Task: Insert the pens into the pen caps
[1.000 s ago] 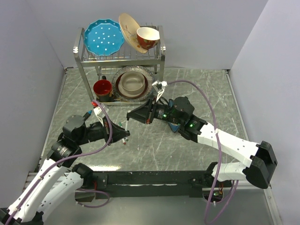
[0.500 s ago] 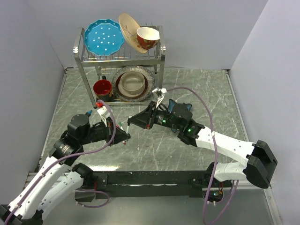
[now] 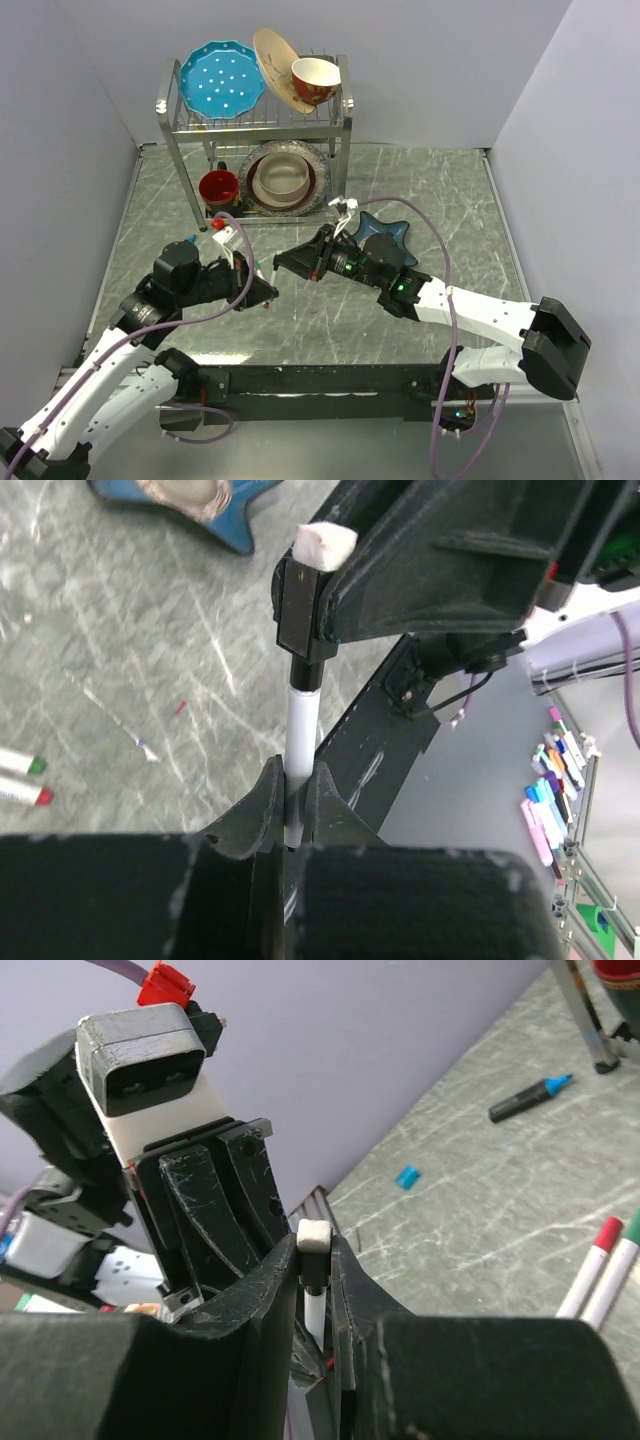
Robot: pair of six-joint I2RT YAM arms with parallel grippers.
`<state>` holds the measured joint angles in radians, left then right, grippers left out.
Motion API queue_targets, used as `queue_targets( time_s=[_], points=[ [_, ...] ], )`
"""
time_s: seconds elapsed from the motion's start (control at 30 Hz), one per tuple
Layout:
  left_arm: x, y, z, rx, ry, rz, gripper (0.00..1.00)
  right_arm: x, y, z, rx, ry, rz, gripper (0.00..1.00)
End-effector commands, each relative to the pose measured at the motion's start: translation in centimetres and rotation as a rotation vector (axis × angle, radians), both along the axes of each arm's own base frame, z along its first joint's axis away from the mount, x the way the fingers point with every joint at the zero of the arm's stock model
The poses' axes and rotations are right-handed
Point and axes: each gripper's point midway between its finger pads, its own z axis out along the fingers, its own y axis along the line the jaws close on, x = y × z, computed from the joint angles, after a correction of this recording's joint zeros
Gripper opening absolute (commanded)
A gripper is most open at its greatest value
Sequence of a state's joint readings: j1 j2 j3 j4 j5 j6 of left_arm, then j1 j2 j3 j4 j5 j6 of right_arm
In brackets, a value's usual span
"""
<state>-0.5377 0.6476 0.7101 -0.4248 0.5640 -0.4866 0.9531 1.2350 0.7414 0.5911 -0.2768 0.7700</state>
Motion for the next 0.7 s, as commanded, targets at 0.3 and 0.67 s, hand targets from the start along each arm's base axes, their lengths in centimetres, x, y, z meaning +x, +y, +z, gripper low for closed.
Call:
queue_targets(
  time_s=[0.3, 0.67],
  points=[
    [8.1, 0.9, 7.9, -0.093, -0.227, 0.306, 0.01, -11.4, 1.4, -8.4, -0.208, 0.128, 0.332, 0.00],
    [9.2, 0.8, 9.8, -0.137, -0.260, 0.337, 0.01, -14.7, 2.2, -9.2, -0.200, 0.163, 0.409, 0.00]
  ],
)
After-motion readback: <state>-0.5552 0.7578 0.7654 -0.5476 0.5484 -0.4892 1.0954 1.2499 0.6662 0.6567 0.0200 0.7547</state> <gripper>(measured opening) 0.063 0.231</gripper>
